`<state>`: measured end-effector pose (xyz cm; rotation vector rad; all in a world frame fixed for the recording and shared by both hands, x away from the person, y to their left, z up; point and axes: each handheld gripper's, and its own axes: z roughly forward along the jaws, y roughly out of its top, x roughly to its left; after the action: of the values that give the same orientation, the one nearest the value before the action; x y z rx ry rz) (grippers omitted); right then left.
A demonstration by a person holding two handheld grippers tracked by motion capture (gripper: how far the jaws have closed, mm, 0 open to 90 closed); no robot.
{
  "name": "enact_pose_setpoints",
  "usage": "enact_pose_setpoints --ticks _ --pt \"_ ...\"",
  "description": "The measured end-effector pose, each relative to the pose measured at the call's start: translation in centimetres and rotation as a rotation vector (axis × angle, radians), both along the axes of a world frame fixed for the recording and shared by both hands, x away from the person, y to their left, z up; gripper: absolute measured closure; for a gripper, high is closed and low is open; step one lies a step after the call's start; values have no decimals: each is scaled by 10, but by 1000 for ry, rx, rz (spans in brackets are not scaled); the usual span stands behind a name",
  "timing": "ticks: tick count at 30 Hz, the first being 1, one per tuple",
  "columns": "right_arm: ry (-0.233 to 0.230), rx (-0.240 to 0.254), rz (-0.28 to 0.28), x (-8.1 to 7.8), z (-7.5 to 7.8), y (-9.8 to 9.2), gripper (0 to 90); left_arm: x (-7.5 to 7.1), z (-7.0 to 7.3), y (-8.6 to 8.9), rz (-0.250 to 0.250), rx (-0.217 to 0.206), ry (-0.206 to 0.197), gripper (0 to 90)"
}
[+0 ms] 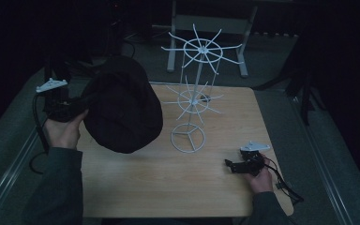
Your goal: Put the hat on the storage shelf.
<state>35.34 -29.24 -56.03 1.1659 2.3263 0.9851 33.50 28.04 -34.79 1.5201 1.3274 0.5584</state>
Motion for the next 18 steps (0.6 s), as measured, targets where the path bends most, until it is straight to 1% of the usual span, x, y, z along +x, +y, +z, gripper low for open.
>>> enact_pose_setpoints --ticks 7,18 --pt "0 0 0 0 0 0 134 0 5 0 0 -12 -11 773" --pt "0 0 0 0 0 0 134 0 13 -1 -7 -21 -31 772"
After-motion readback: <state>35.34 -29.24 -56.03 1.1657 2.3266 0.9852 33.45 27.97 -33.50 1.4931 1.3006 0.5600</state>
